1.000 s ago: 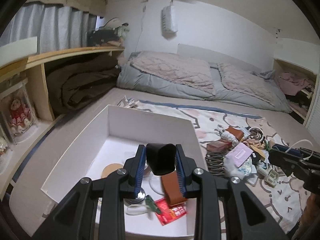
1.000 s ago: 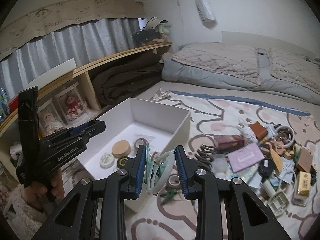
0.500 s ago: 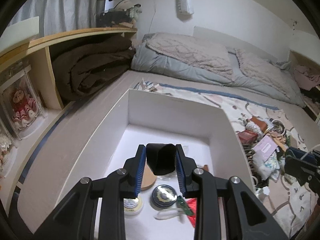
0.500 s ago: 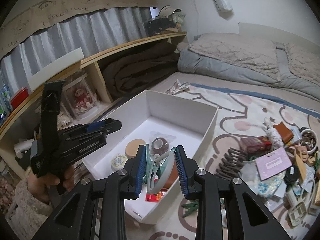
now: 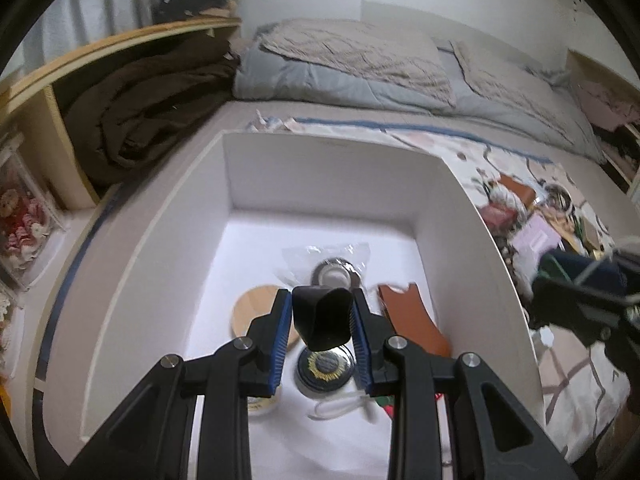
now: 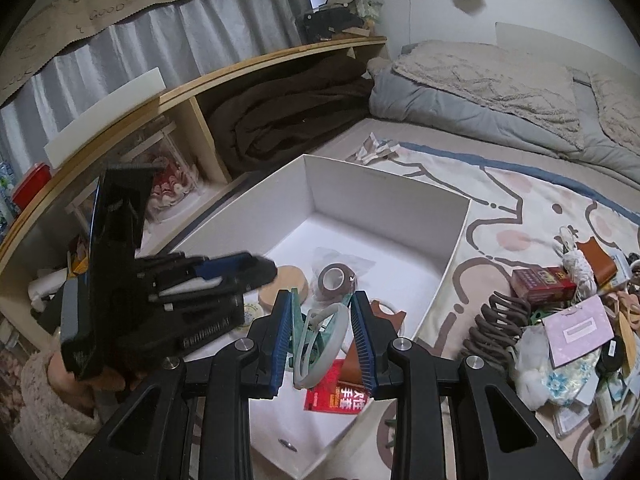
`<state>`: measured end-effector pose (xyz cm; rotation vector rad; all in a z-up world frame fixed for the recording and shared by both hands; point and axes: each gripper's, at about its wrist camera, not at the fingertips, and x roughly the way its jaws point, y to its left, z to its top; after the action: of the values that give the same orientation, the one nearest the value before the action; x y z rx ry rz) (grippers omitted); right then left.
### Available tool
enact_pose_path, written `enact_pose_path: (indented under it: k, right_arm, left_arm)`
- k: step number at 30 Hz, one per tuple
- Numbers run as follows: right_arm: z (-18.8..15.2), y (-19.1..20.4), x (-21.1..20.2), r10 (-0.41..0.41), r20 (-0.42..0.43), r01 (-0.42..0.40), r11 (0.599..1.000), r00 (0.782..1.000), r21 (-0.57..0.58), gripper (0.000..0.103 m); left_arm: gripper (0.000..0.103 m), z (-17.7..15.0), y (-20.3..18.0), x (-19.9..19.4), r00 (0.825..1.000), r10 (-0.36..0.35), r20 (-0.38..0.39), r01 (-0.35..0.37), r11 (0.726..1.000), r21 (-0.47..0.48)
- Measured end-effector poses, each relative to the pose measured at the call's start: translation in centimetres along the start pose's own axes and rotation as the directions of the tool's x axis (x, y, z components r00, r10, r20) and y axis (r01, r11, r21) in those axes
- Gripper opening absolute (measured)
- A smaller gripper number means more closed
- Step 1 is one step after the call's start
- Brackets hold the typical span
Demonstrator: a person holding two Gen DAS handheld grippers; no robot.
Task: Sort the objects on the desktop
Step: 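Carry the black cup and green clothespin with both tools over the white box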
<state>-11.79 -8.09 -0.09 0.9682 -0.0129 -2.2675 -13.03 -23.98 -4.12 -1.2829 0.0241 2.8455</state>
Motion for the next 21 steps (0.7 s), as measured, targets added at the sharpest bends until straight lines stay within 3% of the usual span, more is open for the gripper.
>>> enact_pose_path:
  k: [7, 11, 12, 13, 15, 21]
  right_arm:
    - [0.8, -0.5, 0.7, -0.023, -0.007, 0.023, 1.0, 1.0, 0.012, 0.031]
    - [0.9, -0.6, 1.0, -0.038, -0.018, 0.038, 0.999, 0.999, 0.008, 0.031]
    - [0.9, -0.7, 1.1, -0.039, -0.021, 0.039, 0.999, 0.999, 0.01, 0.031]
    - [0.9, -0.8, 1.2, -0.038, -0.024, 0.039, 0.999, 0.999, 0.012, 0.031]
    - [0.8, -0.9, 1.3, -0.04, -0.027, 0.041, 0.999, 0.999, 0.014, 0.031]
    - [1.2, -1.1, 1.6, -0.048, -0.037, 0.048, 0.999, 0.998, 0.01, 0.031]
  left_arm:
    - [0.029, 0.0, -1.3, 0.9, 0.997, -0.066, -0.04, 0.067, 0.998, 0.004]
    - [0.029, 0.2, -1.6, 1.2, 0.998, -0.06, -0.034, 0.059, 0.998, -0.01]
    - [0.035, 0.3, -1.5, 1.3, 0.998, -0.056, -0.033, 0.056, 0.998, -0.013]
    - [0.053, 0.4, -1.5, 1.3, 0.998, -0.051, -0.032, 0.051, 0.999, -0.016]
    - [0.064, 0.4, -1.6, 1.0, 0.999, -0.041, -0.008, 0.041, 0.999, -0.016]
    - [0.064, -0.3, -1.2, 0.0, 1.0, -0.006, 0.028, 0.006, 1.0, 0.009]
